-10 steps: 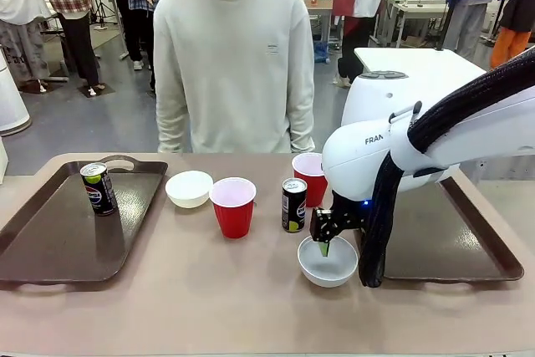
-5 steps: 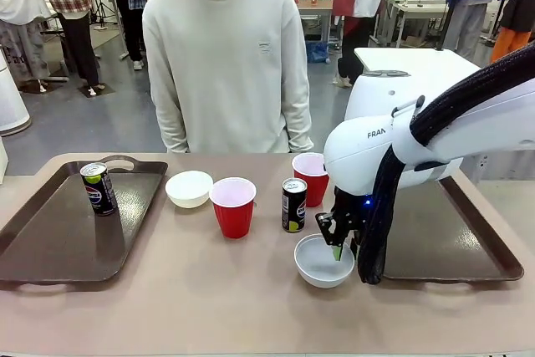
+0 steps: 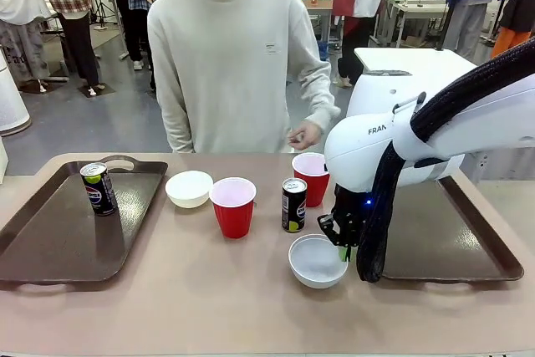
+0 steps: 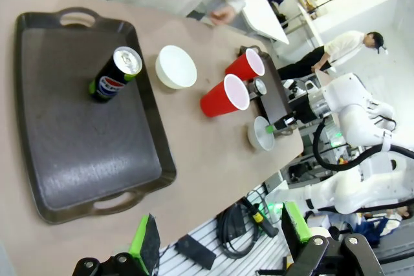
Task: Prepare tableware on both trays.
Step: Pick up a Picnic Bowl from the table and place it on a Handle tray.
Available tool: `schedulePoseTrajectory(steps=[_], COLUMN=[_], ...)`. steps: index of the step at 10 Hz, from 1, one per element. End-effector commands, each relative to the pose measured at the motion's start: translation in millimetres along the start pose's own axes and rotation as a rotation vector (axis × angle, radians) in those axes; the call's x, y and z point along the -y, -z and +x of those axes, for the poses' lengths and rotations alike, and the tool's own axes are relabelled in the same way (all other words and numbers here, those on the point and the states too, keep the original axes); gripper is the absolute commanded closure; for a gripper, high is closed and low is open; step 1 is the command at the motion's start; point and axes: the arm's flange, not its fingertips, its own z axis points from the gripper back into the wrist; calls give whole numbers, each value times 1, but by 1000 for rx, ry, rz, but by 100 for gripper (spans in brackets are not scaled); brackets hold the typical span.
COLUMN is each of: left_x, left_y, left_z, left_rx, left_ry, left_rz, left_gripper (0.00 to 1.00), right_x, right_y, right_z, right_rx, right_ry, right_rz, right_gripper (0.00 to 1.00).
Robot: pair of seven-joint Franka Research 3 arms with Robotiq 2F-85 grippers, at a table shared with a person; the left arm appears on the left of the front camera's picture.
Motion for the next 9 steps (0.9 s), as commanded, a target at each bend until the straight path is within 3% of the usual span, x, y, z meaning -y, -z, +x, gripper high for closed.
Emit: schedulePoseTrajectory(steps=[1,2,5,6,7,8,9], left_x=[2,2,2,2,2,2,2], left_y=[-1,-1,-1,-1,-1,-1,-1], left_z=[2,2,2,2,2,2,2], left_rx=[0,0,0,0,0,0,0], left_ry=[-8,-8,-8,-8,-8,-8,-8], left_rz=[7,7,7,7,7,7,7], left_gripper=[0,0,0,0,0,0,0], right_x=[1,3,20,30,35,42,53], right_y=[-4,-11,-96,-106,-100,-93,-87], right_z=[-2,-7,-50,-63,-93,-148,-173], right_rx=[-16,-41,124,83,-84,-168,-157], right_ry=[-10,4,3,8,-35,-122,-119], right_rz=[31,20,54,56,24,-40,-3], right_gripper=[100,100,100,100,100,100,100])
